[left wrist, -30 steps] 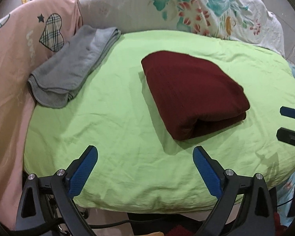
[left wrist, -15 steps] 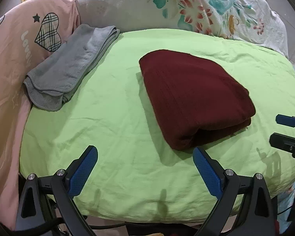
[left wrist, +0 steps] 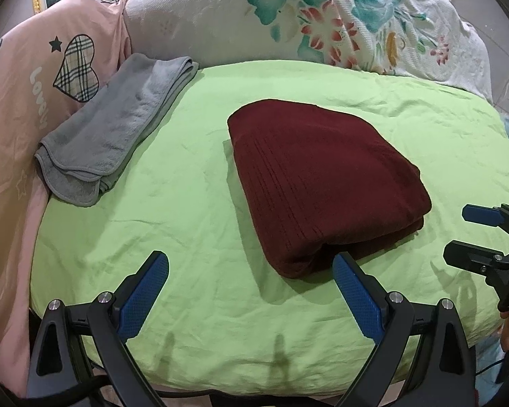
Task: Fold large clothes
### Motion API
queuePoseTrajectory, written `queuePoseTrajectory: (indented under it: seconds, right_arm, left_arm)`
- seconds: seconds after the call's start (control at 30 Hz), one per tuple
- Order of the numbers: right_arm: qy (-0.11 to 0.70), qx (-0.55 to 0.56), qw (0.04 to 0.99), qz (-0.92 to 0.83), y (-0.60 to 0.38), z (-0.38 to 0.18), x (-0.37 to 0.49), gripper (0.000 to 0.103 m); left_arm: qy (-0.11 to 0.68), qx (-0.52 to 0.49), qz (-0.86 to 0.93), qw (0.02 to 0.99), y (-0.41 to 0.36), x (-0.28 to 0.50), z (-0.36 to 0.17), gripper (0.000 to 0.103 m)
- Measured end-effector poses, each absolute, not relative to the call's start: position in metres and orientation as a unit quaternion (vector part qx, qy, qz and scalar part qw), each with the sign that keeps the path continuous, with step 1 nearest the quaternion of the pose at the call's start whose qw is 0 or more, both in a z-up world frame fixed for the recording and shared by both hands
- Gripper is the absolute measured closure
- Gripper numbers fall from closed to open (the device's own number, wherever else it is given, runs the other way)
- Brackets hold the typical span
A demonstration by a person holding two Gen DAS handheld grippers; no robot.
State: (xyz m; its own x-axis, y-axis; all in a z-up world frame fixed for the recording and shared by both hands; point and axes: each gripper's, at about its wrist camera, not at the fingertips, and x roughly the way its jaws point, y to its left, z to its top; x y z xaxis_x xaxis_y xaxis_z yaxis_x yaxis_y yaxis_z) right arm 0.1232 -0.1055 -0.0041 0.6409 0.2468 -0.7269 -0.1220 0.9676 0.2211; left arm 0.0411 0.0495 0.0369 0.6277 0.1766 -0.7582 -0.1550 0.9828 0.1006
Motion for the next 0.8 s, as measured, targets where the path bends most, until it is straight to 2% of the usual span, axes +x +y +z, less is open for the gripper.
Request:
queuePoseTrajectory:
  seconds: [0.8]
  right_arm:
    - [0.403, 0.070, 0.906, 0.107, -0.102, -0.001, 0.136, 0.000]
  left_arm:
    - [0.415, 0.002, 0.090, 0.905, 0.048, 0.046, 0.039, 0.005]
